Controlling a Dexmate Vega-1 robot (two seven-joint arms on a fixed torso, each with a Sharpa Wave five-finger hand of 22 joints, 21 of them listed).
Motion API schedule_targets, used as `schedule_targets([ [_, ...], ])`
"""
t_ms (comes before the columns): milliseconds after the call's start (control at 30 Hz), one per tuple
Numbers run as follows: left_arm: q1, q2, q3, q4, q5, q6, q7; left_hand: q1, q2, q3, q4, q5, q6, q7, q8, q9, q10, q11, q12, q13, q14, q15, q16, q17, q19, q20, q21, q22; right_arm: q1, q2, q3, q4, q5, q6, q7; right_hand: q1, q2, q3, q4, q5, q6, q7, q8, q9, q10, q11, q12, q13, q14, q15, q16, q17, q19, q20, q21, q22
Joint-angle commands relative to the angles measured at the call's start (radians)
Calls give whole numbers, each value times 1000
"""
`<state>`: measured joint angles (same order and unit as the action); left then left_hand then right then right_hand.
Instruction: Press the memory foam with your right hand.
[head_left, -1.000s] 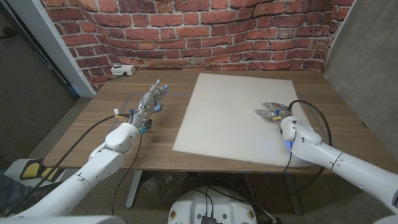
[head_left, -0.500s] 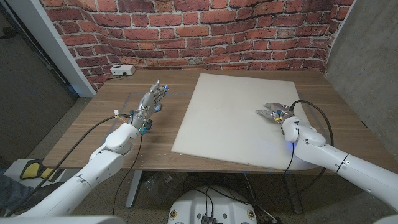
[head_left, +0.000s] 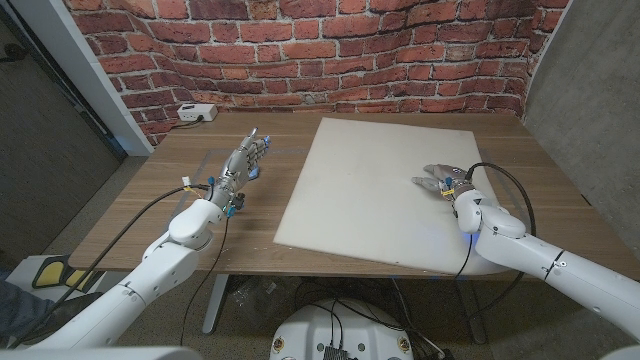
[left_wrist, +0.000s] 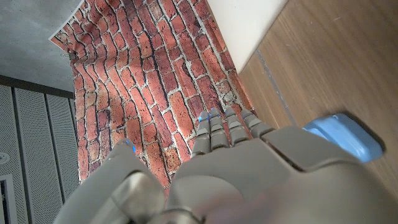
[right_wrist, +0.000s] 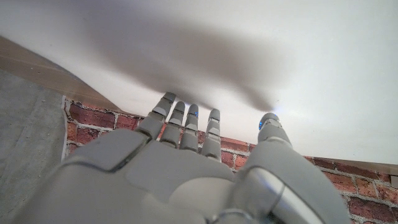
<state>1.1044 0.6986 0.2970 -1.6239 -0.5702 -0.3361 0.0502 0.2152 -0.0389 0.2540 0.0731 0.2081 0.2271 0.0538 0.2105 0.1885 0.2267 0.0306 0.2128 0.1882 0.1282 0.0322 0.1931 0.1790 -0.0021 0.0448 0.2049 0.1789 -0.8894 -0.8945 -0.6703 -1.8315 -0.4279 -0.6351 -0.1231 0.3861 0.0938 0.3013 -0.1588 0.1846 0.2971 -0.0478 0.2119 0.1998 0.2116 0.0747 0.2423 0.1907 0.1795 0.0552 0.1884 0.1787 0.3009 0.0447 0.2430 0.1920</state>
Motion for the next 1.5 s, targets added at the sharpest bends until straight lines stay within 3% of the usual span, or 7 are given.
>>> schedule_targets([
  [33,4,3,-2,0,-3,-7,-7,-2,5,-4,-2,-4,8,1,-2,1,7,-6,-3,5,9,0,-4,3,0,11,0,3,-48,-4,50,-46,-41,20,-88,19,-1,8,-3,2,-49,0,-18,1,-13,-3,-8,2,-12,2,-5,2,-7,2,-6,-2],
  [200,2,5,-1,2,-3,-5,-11,-2,5,-5,-2,-4,9,0,-3,2,6,-4,-4,5,9,0,-4,3,-1,12,0,3,-62,-3,65,-60,-58,27,-114,25,-4,8,-2,1,-84,2,-28,1,-30,-4,-16,2,-28,0,-9,3,-26,7,-16,-2],
  [567,3,9,-4,-6,0,-1,-6,-1,6,-7,-2,-4,10,0,-3,2,7,-4,-4,5,9,-2,-4,3,-1,12,0,3,-100,-11,105,-91,-80,62,-164,31,-7,8,-1,1,-63,4,-15,0,-25,-4,-15,2,-33,2,-7,3,-35,7,-21,-2],
  [767,0,11,-3,-9,1,5,-5,0,6,-7,-2,-4,8,0,-4,2,6,-2,-5,5,10,-1,-4,3,-1,12,-1,3,-142,-4,167,-94,-28,149,-228,34,-11,7,1,-1,-42,2,-6,0,-2,-6,-6,2,-10,-6,2,3,-17,-2,-15,-2],
  [900,0,12,-3,-11,0,9,-4,0,6,-8,-2,-4,8,-1,-5,2,7,-4,-4,5,10,-2,-4,3,-1,12,-1,3,-173,13,228,-73,64,248,-264,35,-11,6,6,-2,41,4,25,6,33,-7,5,2,15,-10,7,3,5,-5,-10,-1],
  [1200,-1,10,-3,-10,1,8,-2,1,7,-9,-2,-4,9,1,-4,2,7,-3,-5,5,10,-2,-4,3,0,12,0,3,-197,17,263,-82,85,306,-300,33,-15,4,9,-3,-14,10,0,8,40,-10,5,3,23,-7,5,4,12,-5,-10,-1],
  [1500,-1,14,3,-16,10,17,1,2,8,-10,-2,-4,10,2,-5,2,7,-1,-5,6,10,-1,-4,3,0,11,0,3,-225,44,337,-37,244,508,-298,22,-6,4,20,-3,14,20,9,7,61,-7,11,3,40,-6,9,7,23,-11,-8,-1],
])
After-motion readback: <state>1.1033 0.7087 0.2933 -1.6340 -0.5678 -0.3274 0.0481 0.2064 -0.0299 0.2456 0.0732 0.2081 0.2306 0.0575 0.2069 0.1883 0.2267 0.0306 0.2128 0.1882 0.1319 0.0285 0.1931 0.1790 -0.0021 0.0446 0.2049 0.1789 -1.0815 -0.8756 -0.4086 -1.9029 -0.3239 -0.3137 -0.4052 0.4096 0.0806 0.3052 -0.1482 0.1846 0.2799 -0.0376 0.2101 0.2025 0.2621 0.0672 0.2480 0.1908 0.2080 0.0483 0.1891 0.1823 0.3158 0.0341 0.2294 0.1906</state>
